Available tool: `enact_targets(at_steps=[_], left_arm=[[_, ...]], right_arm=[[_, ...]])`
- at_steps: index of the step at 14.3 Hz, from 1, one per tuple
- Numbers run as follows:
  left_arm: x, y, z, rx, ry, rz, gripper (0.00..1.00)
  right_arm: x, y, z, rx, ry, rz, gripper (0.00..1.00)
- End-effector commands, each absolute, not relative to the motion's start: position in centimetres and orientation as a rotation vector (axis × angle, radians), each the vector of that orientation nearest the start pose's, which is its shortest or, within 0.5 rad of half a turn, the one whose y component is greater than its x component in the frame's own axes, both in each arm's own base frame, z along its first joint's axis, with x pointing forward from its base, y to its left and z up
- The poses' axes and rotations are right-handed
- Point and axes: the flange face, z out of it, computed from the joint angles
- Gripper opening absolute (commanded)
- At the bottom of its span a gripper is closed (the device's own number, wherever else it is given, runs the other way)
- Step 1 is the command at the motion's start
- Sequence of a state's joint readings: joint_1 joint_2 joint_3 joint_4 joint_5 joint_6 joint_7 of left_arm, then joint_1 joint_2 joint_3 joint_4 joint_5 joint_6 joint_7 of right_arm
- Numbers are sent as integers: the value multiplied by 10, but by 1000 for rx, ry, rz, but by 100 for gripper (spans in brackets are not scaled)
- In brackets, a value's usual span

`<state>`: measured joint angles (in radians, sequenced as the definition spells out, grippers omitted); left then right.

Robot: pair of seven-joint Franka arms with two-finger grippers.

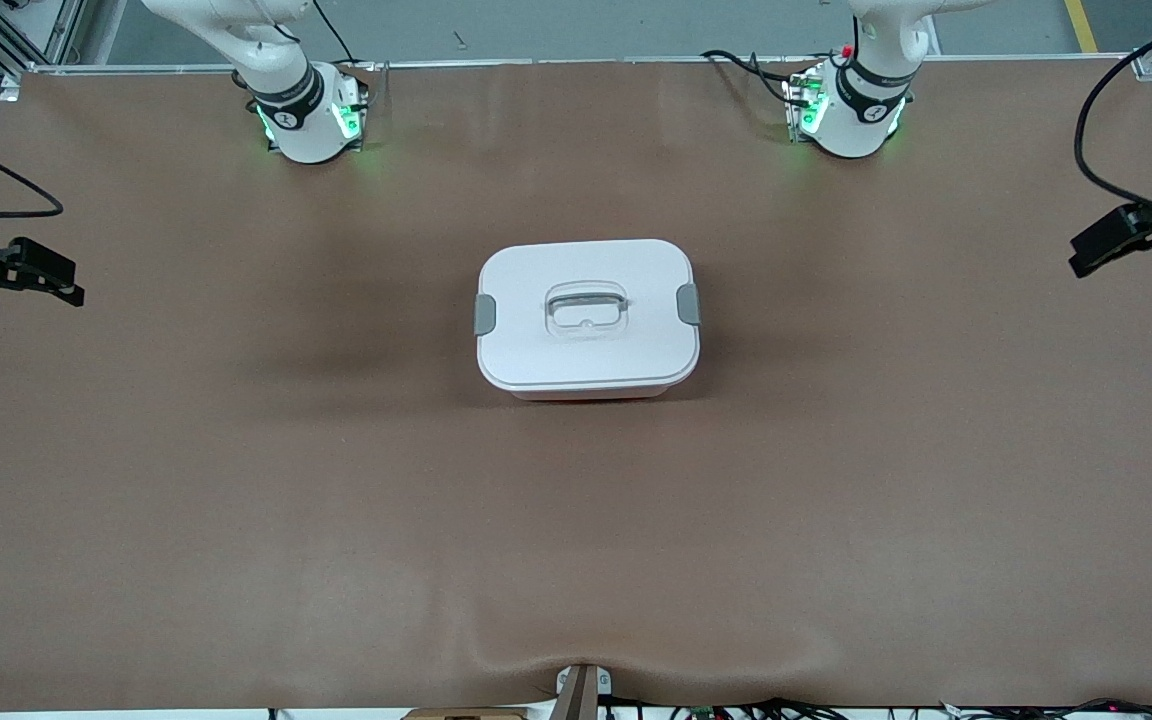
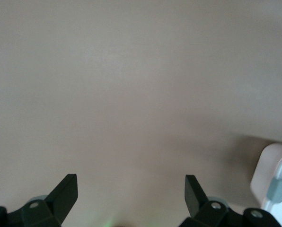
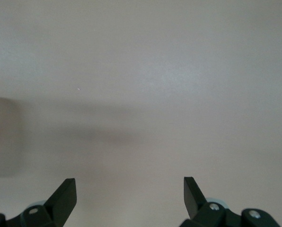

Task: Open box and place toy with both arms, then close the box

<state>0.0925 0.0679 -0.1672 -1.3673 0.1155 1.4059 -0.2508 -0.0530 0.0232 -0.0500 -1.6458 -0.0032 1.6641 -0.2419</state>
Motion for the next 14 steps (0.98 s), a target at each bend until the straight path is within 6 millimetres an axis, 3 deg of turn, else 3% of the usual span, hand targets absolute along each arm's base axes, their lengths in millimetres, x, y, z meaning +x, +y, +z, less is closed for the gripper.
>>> enact_targets(at_steps=[1,6,14], left_arm=[[531,-15,674,-3053,-217,34,100],[495,7,667,-3114,-105,21,100],[500,-11,662,-3102,-56,33,100]], right_arm=[[560,-60,588,-3143,-199,0,100],[561,-59,587,-3143,-202,0,100],[561,-57,588,-3143,-211,-3,100]])
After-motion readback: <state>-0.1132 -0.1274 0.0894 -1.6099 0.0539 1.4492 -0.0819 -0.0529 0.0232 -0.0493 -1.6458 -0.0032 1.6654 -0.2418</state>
